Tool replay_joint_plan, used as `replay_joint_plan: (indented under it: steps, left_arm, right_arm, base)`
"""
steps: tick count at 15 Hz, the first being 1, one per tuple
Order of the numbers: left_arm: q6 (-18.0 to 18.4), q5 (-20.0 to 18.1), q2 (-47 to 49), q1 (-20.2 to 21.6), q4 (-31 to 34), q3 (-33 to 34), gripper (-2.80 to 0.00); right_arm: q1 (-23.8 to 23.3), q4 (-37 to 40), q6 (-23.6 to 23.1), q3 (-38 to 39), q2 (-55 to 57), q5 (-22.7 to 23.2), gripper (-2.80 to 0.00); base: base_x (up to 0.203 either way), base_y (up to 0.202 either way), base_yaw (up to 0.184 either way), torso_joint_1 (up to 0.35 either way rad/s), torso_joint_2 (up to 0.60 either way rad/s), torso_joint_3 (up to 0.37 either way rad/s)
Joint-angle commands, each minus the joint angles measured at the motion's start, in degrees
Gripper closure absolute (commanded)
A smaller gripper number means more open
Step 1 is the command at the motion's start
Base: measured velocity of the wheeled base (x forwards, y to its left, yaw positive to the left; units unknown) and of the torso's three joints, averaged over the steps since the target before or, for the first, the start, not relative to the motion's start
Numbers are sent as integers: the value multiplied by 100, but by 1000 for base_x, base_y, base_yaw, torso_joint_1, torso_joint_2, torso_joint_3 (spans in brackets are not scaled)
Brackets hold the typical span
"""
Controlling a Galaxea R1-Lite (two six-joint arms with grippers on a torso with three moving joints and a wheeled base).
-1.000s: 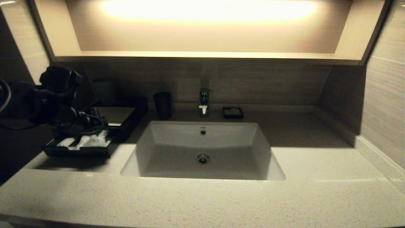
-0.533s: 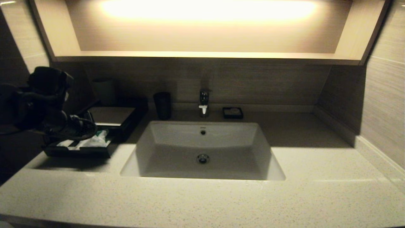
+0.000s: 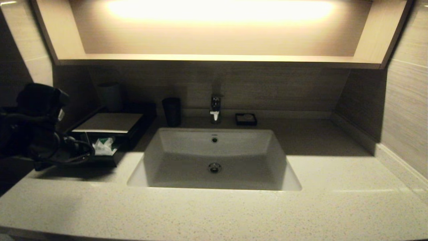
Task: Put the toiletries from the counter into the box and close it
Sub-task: Close the drawer
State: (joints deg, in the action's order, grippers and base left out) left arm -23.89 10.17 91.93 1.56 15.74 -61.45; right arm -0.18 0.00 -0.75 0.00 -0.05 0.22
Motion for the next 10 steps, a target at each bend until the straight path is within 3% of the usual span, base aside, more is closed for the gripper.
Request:
replay_joint_plan:
  steps: [1,10]
  left_arm:
    - [-26,3,-314,2,18,91,0]
    - [15,3,-322,72,26,406,0]
  right_arm:
    - [1,0,-4,9,5,4,0]
    - [1,0,-4,9,-4,4,0]
  base:
    - [0,0,0,0,0,0]
    - [0,0,0,0,0,0]
